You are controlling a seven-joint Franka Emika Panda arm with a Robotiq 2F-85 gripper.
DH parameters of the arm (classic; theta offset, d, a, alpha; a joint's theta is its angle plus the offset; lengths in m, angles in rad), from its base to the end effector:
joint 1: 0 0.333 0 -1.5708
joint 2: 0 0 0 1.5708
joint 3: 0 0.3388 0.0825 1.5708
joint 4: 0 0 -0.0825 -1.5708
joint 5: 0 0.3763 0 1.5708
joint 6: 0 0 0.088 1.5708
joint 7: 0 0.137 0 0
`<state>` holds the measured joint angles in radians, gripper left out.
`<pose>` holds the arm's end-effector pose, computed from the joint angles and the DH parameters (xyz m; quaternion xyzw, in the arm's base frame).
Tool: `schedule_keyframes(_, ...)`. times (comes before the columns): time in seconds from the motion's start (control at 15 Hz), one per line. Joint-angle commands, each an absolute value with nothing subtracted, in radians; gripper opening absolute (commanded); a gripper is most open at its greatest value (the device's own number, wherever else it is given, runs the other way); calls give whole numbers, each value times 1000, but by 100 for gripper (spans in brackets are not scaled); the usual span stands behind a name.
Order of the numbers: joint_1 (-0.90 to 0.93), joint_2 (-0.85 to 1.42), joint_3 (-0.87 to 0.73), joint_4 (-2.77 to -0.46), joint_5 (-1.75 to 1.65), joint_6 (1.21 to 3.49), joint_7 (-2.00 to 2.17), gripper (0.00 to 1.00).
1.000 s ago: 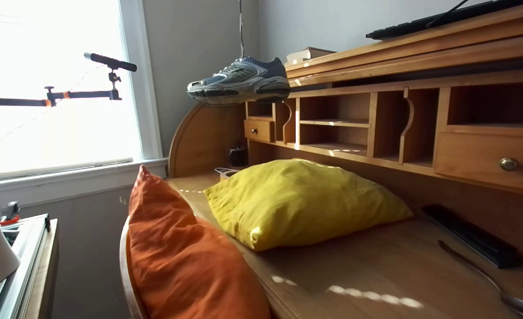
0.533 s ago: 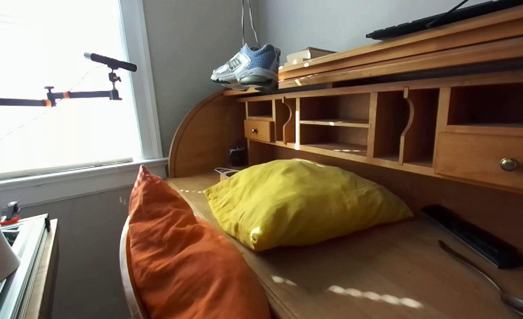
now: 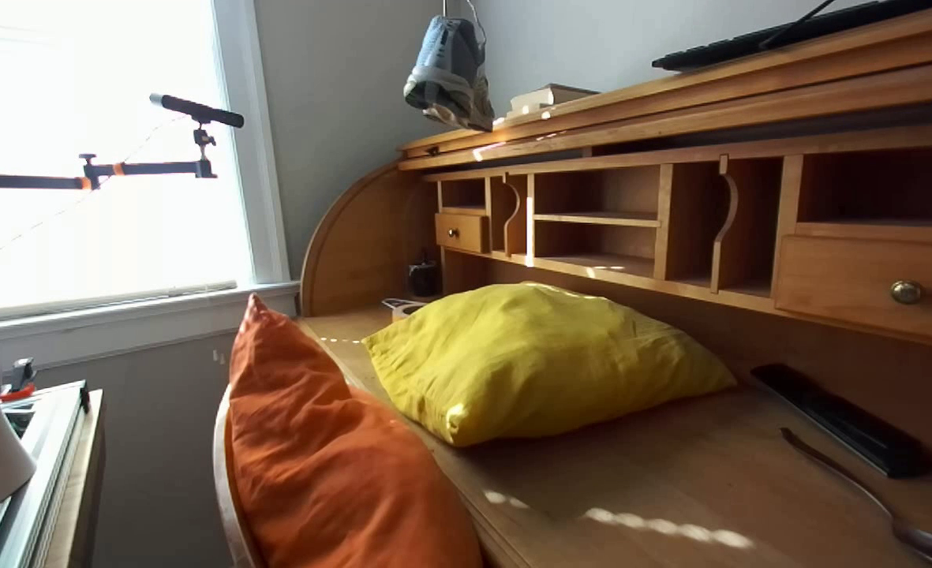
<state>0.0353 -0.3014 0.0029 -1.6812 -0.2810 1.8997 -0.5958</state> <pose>0.4764 -0.0096 0.7622 0.9061 0.3075 0.2061 0.2048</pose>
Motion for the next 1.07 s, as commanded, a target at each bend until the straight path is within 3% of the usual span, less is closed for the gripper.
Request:
schedule_keyframes(0.0,29,-288,6,-1641,-328,1925,-546,1)
schedule_keyframes(1.0,18,-165,-4,-1485,-366,1921,-573,1)
